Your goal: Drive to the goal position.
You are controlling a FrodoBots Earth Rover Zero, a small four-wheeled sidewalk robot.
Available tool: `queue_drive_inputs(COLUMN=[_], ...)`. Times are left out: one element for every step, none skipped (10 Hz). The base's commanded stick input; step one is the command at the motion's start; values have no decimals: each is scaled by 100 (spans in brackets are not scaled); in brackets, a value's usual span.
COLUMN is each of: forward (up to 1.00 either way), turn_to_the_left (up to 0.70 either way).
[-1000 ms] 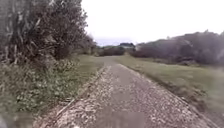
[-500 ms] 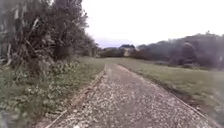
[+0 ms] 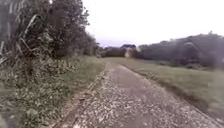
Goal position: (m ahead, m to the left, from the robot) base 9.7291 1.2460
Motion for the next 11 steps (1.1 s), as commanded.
queue_drive_inputs(forward=[70, 70, 70, 70, 70, 70, 70, 70, 70, 70, 70], turn_to_the_left=[-20, 0, 0, 0, 0, 0, 0, 0, 0, 0, 0])
